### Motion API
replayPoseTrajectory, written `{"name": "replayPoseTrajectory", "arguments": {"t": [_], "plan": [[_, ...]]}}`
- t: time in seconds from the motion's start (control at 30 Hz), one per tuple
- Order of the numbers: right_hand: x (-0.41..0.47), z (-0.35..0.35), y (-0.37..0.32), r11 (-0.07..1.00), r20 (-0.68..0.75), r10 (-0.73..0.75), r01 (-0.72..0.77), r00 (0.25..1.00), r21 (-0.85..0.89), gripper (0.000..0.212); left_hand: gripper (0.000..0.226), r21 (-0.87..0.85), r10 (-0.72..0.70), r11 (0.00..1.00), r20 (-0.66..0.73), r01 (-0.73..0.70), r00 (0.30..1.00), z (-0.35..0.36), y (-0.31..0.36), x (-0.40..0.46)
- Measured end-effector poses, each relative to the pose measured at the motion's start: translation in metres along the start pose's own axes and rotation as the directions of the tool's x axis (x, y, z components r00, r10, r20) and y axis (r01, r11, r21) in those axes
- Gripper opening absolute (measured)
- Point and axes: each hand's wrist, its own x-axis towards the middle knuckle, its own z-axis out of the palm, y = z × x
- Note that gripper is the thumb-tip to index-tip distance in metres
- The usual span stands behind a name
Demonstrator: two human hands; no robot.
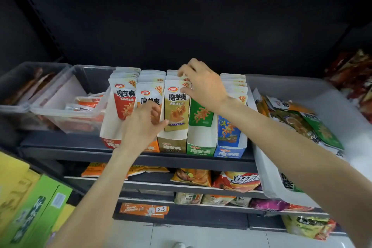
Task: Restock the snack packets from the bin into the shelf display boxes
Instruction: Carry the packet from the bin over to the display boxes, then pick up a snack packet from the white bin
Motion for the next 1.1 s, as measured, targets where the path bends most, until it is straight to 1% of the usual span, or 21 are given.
{"name": "replayPoseTrajectory", "arguments": {"t": [0.03, 0.07, 0.1, 0.17, 0.23, 0.3, 0.37, 0.43, 0.47, 0.5, 0.57, 0.6, 0.63, 0.7, 0.73, 0.77, 0.8, 0.87, 0.97, 1.03, 1.1], "plan": [[-0.006, -0.010, 0.001, 0.985, 0.013, 0.048, -0.050, 0.999, 0.165, 0.031, 0.033, 0.051, 0.010, 0.999, -0.055, -0.007, 0.998, -0.001, 0.003, -0.002], [-0.015, -0.024, 0.003, 0.944, 0.039, 0.091, -0.099, 0.995, 0.315, 0.027, 0.035, 0.062, 0.034, 0.998, -0.111, -0.027, 0.993, -0.002, 0.008, -0.005], [-0.027, -0.040, 0.003, 0.896, 0.069, 0.121, -0.139, 0.990, 0.423, 0.023, 0.033, 0.029, 0.079, 0.997, -0.169, -0.076, 0.982, -0.003, 0.015, -0.008], [-0.060, -0.073, 0.009, 0.839, 0.125, 0.152, -0.195, 0.980, 0.508, 0.016, 0.025, -0.081, 0.222, 0.965, -0.254, -0.249, 0.941, -0.005, 0.033, -0.013], [-0.098, -0.103, 0.026, 0.830, 0.169, 0.196, -0.255, 0.966, 0.496, 0.014, 0.021, -0.213, 0.377, 0.875, -0.264, -0.434, 0.888, -0.005, 0.057, -0.017], [-0.135, -0.125, 0.052, 0.828, 0.183, 0.290, -0.342, 0.940, 0.444, 0.015, 0.022, -0.323, 0.517, 0.763, -0.213, -0.560, 0.829, -0.001, 0.085, -0.019], [-0.167, -0.141, 0.080, 0.845, 0.186, 0.396, -0.436, 0.899, 0.310, 0.020, 0.023, -0.371, 0.638, 0.684, -0.114, -0.628, 0.762, 0.007, 0.114, -0.018], [-0.196, -0.148, 0.112, 0.848, 0.194, 0.504, -0.525, 0.842, 0.075, 0.018, 0.025, -0.398, 0.728, 0.632, 0.011, -0.664, 0.686, 0.020, 0.142, -0.012], [-0.209, -0.148, 0.129, 0.833, 0.208, 0.551, -0.549, 0.808, -0.072, 0.020, 0.025, -0.408, 0.755, 0.620, 0.076, -0.670, 0.652, 0.027, 0.156, -0.008], [-0.220, -0.146, 0.143, 0.805, 0.238, 0.592, -0.555, 0.770, -0.208, 0.028, 0.026, -0.413, 0.773, 0.613, 0.137, -0.673, 0.620, 0.036, 0.169, -0.004], [-0.234, -0.143, 0.163, 0.739, 0.319, 0.669, -0.553, 0.672, -0.385, 0.041, 0.029, -0.410, 0.791, 0.607, 0.232, -0.681, 0.565, 0.056, 0.199, 0.004], [-0.238, -0.140, 0.169, 0.722, 0.343, 0.687, -0.549, 0.640, -0.421, 0.043, 0.031, -0.399, 0.793, 0.609, 0.279, -0.686, 0.541, 0.067, 0.213, 0.008], [-0.239, -0.138, 0.172, 0.716, 0.381, 0.697, -0.558, 0.608, -0.420, 0.048, 0.035, -0.376, 0.789, 0.613, 0.332, -0.695, 0.516, 0.078, 0.227, 0.012], [-0.238, -0.132, 0.174, 0.710, 0.504, 0.693, -0.609, 0.516, -0.353, 0.072, 0.039, -0.308, 0.759, 0.630, 0.442, -0.713, 0.479, 0.104, 0.249, 0.020], [-0.237, -0.129, 0.175, 0.709, 0.566, 0.676, -0.627, 0.472, -0.324, 0.080, 0.039, -0.276, 0.729, 0.648, 0.494, -0.710, 0.473, 0.115, 0.259, 0.022], [-0.237, -0.127, 0.175, 0.715, 0.613, 0.654, -0.626, 0.443, -0.312, 0.084, 0.039, -0.250, 0.696, 0.671, 0.536, -0.698, 0.477, 0.126, 0.267, 0.025], [-0.237, -0.125, 0.174, 0.732, 0.639, 0.633, -0.607, 0.438, -0.309, 0.084, 0.039, -0.225, 0.666, 0.692, 0.566, -0.685, 0.487, 0.136, 0.273, 0.026], [-0.239, -0.127, 0.168, 0.771, 0.660, 0.592, -0.562, 0.462, -0.299, 0.078, 0.042, -0.157, 0.616, 0.720, 0.592, -0.676, 0.519, 0.150, 0.281, 0.028], [-0.242, -0.138, 0.147, 0.844, 0.673, 0.503, -0.475, 0.543, -0.247, 0.066, 0.051, -0.070, 0.562, 0.747, 0.598, -0.661, 0.571, 0.162, 0.282, 0.032], [-0.246, -0.142, 0.135, 0.885, 0.701, 0.425, -0.426, 0.572, -0.189, 0.057, 0.057, -0.057, 0.552, 0.752, 0.598, -0.656, 0.581, 0.164, 0.279, 0.034], [-0.250, -0.144, 0.129, 0.897, 0.720, 0.362, -0.433, 0.592, -0.095, 0.049, 0.065, -0.051, 0.556, 0.746, 0.597, -0.664, 0.579, 0.163, 0.277, 0.034]]}}
